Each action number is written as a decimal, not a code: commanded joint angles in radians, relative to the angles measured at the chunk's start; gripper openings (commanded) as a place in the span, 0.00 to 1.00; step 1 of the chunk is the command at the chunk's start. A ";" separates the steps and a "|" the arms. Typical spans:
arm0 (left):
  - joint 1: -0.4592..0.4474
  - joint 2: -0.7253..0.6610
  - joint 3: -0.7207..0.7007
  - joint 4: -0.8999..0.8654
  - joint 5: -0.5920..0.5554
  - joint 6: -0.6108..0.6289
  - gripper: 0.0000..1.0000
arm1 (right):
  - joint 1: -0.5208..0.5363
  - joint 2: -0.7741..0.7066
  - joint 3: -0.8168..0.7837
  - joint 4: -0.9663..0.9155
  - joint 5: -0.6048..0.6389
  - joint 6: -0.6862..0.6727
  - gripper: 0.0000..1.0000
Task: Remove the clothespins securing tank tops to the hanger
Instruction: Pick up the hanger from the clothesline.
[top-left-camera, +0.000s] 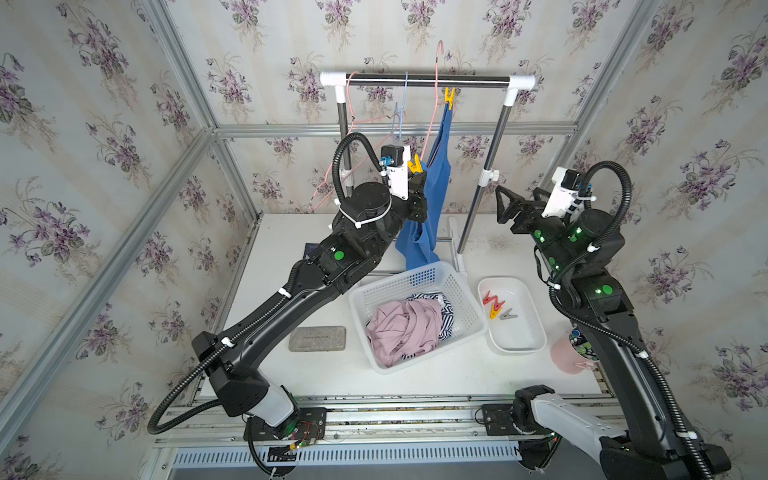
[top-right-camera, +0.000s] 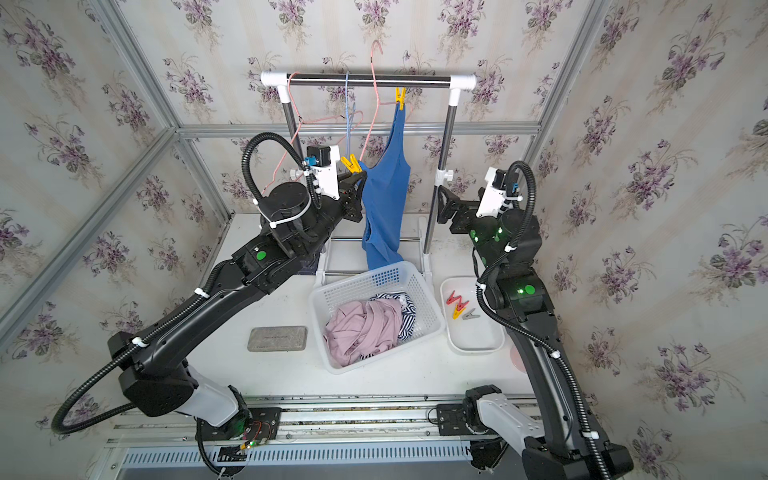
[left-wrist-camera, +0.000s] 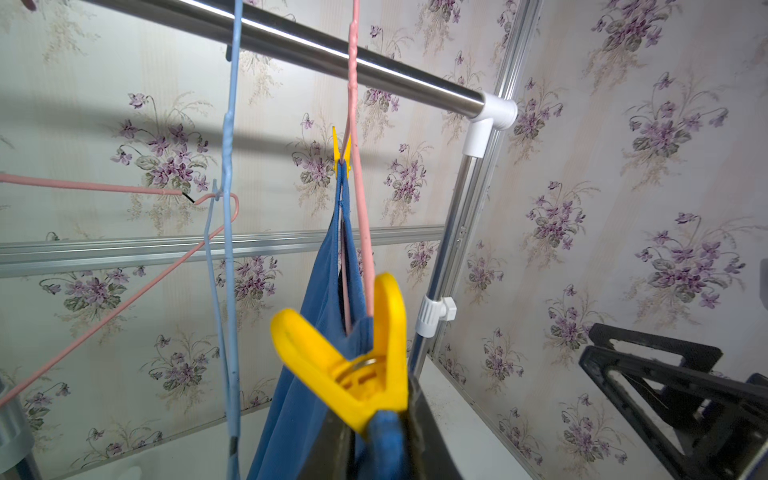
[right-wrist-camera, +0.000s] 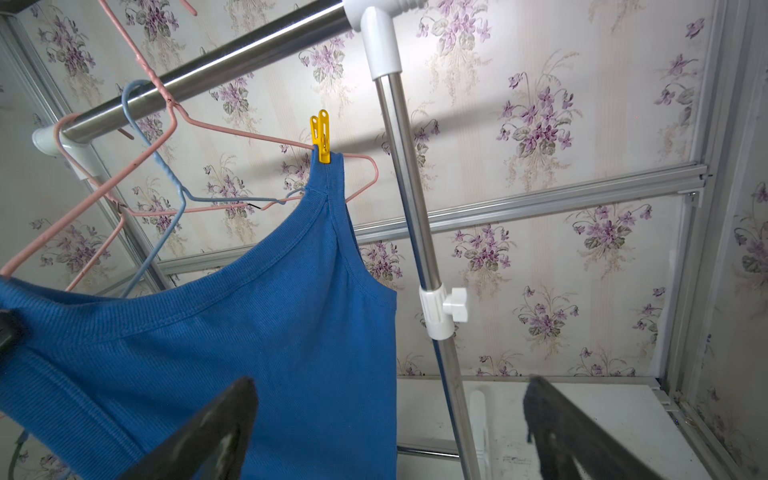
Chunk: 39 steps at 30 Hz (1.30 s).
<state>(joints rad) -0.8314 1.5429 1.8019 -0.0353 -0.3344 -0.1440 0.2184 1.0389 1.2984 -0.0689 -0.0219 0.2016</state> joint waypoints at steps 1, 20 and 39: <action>0.000 -0.027 0.000 0.096 0.047 0.010 0.00 | 0.001 0.001 0.018 0.060 0.001 -0.011 1.00; -0.059 -0.313 -0.261 0.114 0.179 0.026 0.00 | 0.000 0.001 0.018 0.066 -0.003 -0.036 1.00; -0.120 -0.532 -0.318 0.078 0.125 0.044 0.00 | 0.000 0.051 0.106 0.124 -0.090 -0.020 1.00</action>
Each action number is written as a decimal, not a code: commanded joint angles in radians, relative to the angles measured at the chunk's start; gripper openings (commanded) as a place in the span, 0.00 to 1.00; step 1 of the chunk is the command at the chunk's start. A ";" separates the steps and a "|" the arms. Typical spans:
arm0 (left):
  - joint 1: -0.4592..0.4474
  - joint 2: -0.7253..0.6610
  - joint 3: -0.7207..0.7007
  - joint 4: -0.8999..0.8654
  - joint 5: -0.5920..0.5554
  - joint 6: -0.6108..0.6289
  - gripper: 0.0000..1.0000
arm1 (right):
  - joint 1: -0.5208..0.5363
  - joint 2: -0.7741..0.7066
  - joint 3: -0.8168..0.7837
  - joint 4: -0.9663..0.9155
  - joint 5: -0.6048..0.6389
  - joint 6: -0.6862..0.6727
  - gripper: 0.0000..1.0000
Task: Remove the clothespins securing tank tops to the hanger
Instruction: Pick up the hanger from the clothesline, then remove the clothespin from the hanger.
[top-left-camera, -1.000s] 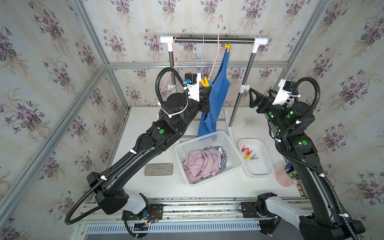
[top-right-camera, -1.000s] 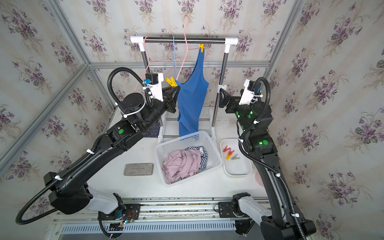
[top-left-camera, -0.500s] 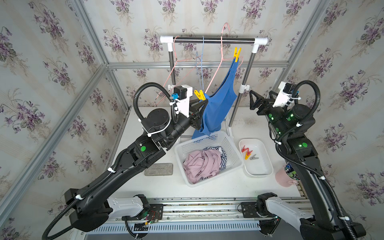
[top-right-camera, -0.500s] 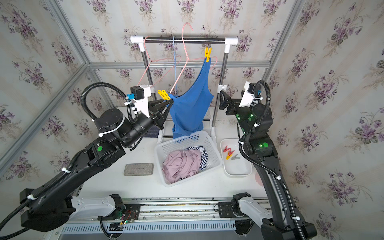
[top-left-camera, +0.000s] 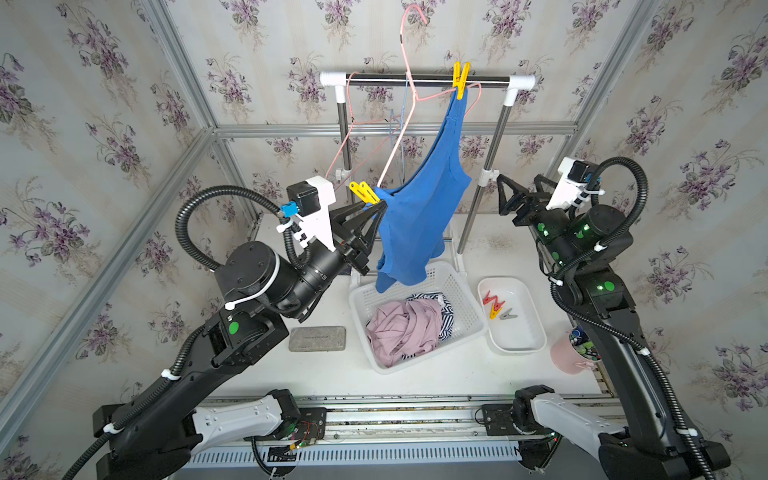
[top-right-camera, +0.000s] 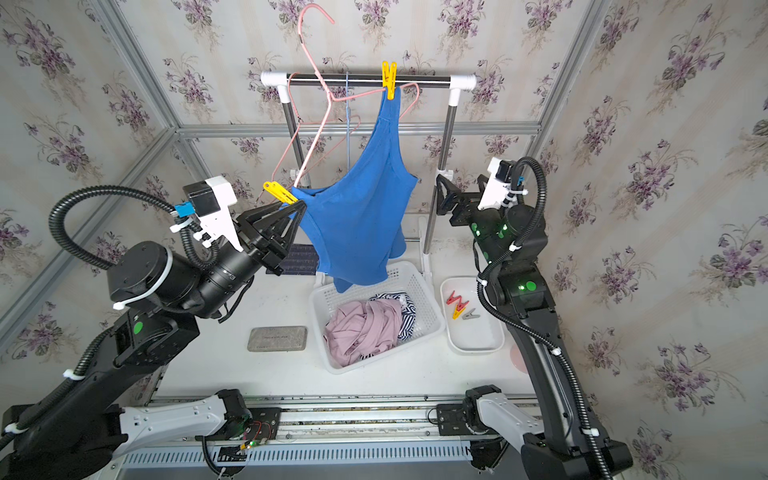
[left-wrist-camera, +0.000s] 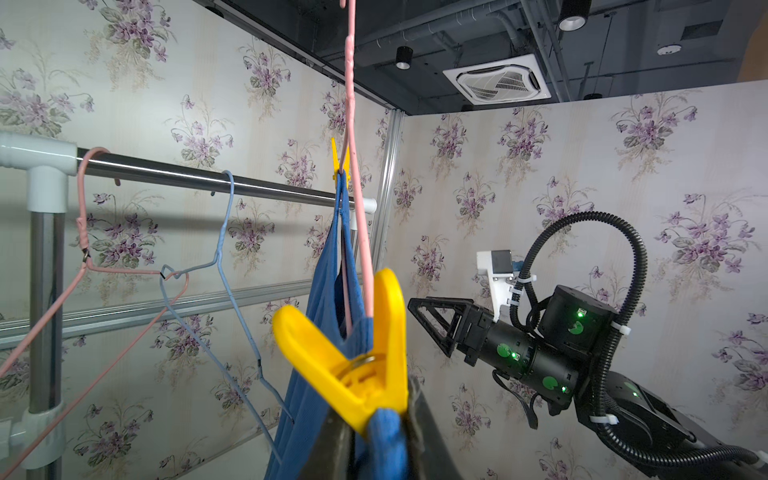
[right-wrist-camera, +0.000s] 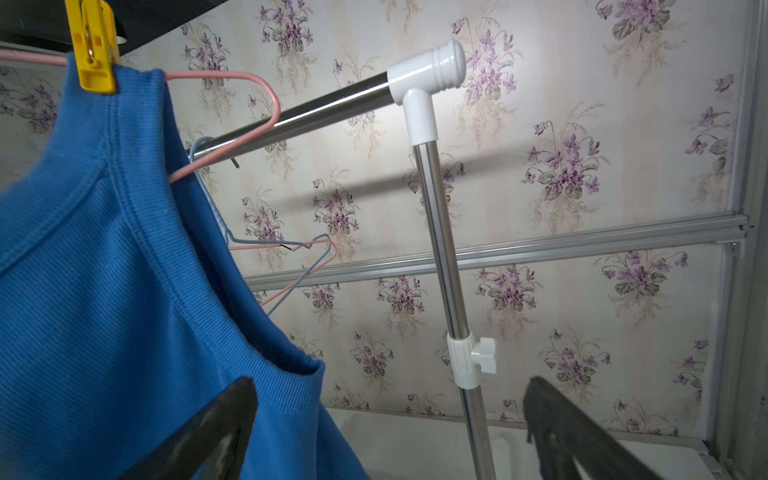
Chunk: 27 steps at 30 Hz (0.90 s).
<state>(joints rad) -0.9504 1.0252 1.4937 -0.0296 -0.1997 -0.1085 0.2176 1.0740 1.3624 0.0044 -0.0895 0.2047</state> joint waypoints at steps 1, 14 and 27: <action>0.000 -0.024 -0.023 0.073 -0.013 0.006 0.00 | 0.001 0.029 0.074 0.043 -0.021 -0.040 1.00; -0.002 -0.037 -0.067 0.057 -0.014 -0.005 0.00 | 0.002 -0.016 0.062 0.168 -0.024 -0.034 1.00; -0.002 -0.063 -0.010 0.008 0.022 0.021 0.00 | 0.001 -0.005 0.051 0.150 -0.182 0.077 1.00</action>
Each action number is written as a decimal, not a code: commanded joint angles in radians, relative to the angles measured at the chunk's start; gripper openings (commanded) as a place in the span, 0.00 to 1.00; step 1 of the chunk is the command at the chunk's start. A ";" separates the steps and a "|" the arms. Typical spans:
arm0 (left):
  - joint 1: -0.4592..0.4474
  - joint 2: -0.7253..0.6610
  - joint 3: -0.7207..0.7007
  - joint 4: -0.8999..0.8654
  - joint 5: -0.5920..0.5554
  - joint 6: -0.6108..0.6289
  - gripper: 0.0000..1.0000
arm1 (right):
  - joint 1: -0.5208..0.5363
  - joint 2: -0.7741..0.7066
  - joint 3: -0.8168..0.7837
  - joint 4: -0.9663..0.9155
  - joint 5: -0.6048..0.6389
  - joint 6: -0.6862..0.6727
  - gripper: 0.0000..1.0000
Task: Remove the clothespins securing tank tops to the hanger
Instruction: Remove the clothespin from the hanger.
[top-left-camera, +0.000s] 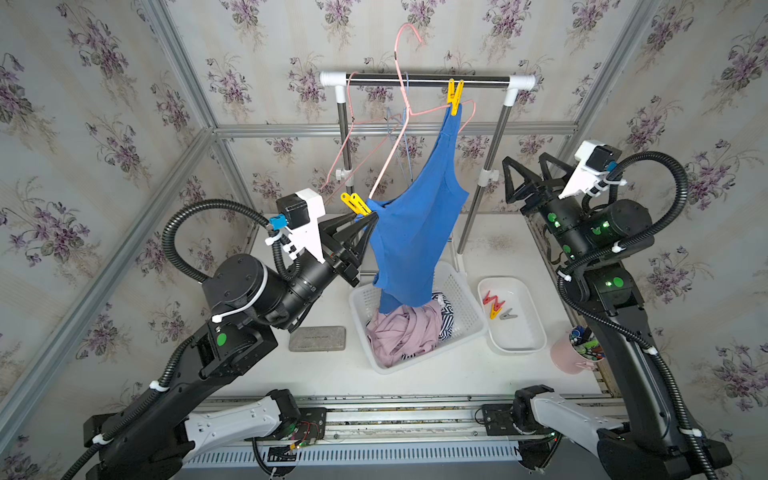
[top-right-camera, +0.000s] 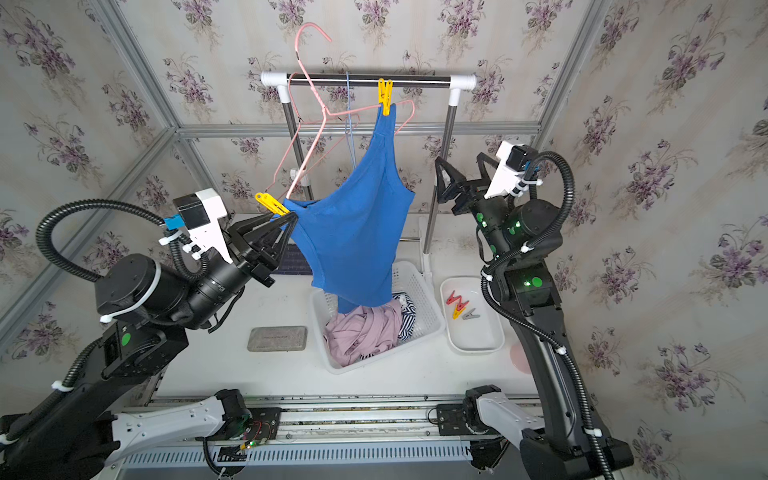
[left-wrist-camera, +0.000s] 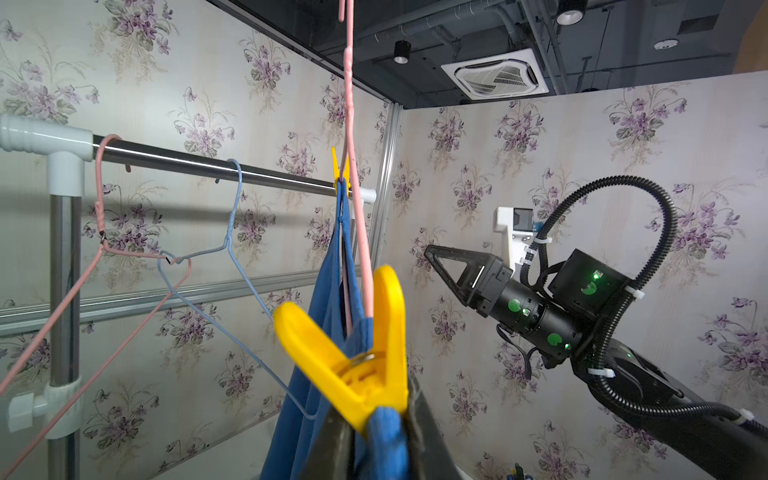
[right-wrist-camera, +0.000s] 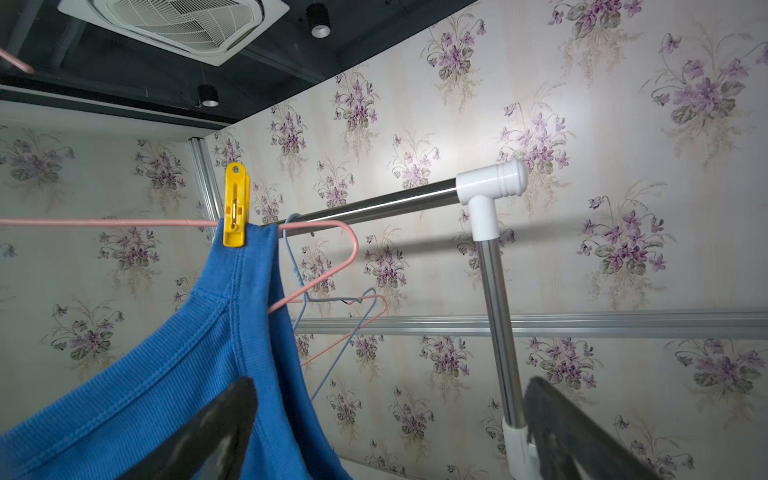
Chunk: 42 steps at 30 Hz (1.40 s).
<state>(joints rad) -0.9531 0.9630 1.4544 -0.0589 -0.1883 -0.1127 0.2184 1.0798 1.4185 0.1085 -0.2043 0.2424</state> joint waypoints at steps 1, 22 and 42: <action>0.003 -0.001 0.041 0.028 0.010 0.035 0.00 | 0.000 -0.009 -0.004 0.035 -0.088 0.041 1.00; 0.003 -0.082 0.031 -0.063 0.039 0.046 0.00 | -0.031 0.086 0.082 -0.104 -0.124 0.020 1.00; 0.004 -0.159 -0.085 -0.104 0.162 0.029 0.00 | -0.131 0.163 0.215 -0.029 -0.432 0.081 1.00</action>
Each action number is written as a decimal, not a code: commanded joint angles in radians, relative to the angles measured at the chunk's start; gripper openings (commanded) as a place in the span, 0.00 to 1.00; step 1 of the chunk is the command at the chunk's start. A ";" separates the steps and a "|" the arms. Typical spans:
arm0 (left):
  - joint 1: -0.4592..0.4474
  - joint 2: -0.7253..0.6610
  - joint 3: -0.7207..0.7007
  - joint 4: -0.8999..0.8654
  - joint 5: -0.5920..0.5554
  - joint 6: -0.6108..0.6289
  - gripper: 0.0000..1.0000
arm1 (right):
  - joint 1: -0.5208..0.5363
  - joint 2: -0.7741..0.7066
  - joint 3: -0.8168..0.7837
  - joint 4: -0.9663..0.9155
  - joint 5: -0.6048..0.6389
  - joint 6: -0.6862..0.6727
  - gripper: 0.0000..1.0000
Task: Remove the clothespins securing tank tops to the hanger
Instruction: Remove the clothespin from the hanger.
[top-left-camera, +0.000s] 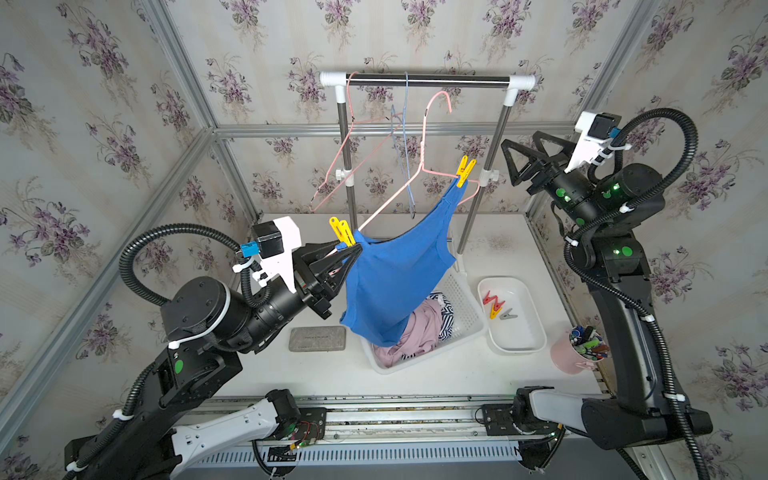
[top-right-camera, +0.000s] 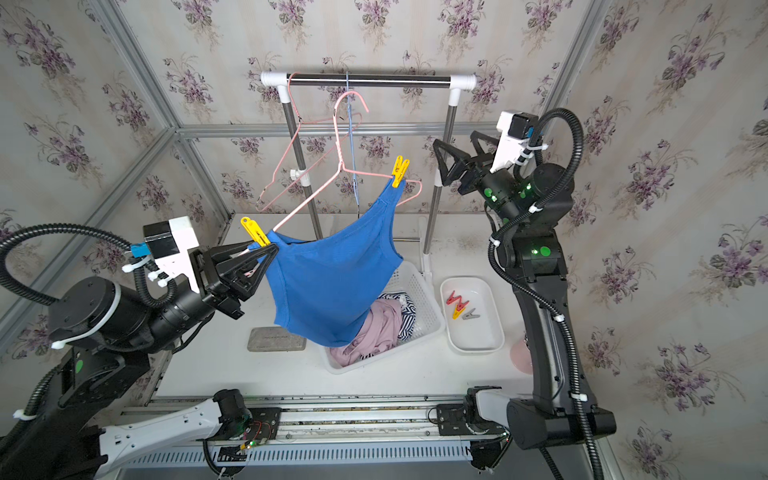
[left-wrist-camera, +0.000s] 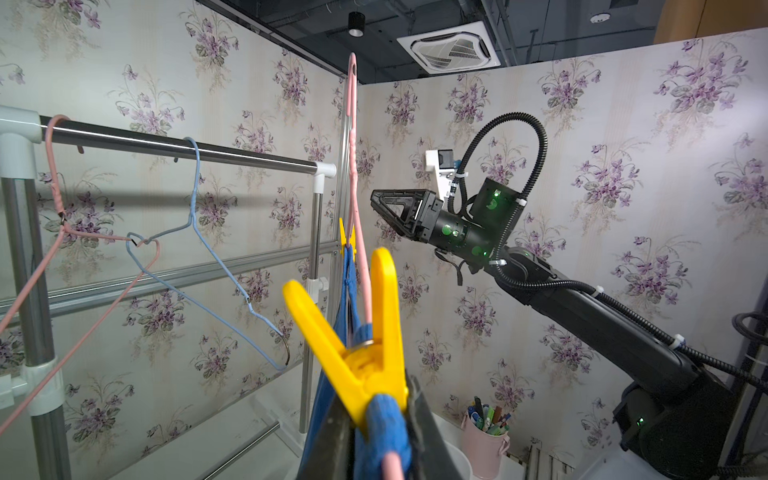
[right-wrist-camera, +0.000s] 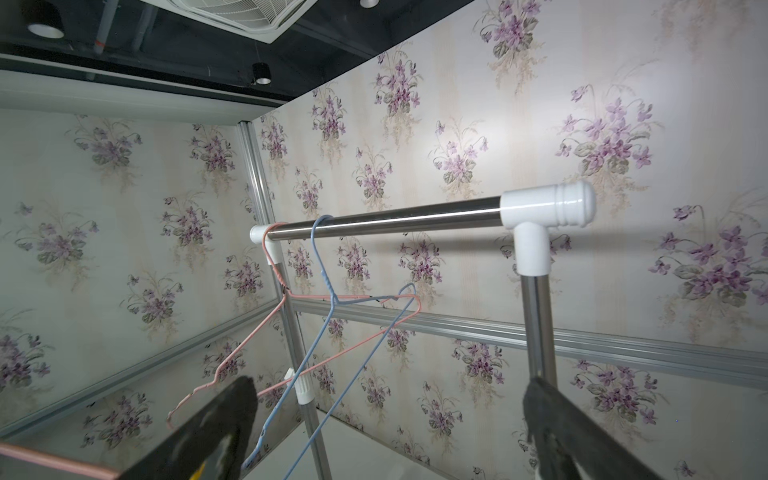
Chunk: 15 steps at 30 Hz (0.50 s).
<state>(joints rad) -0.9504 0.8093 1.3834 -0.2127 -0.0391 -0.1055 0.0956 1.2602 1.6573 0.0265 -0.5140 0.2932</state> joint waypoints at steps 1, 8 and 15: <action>0.002 -0.005 -0.024 0.047 0.008 0.028 0.00 | -0.014 -0.028 -0.040 0.062 -0.152 0.042 1.00; 0.002 0.011 -0.115 0.075 0.001 0.038 0.00 | -0.137 -0.032 -0.161 0.319 -0.448 0.264 1.00; 0.163 0.030 -0.247 0.268 0.163 -0.073 0.00 | -0.255 0.085 -0.268 0.705 -0.624 0.481 0.99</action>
<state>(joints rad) -0.8497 0.8364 1.1587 -0.1257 0.0235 -0.1066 -0.1493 1.3186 1.3960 0.5266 -1.0271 0.6724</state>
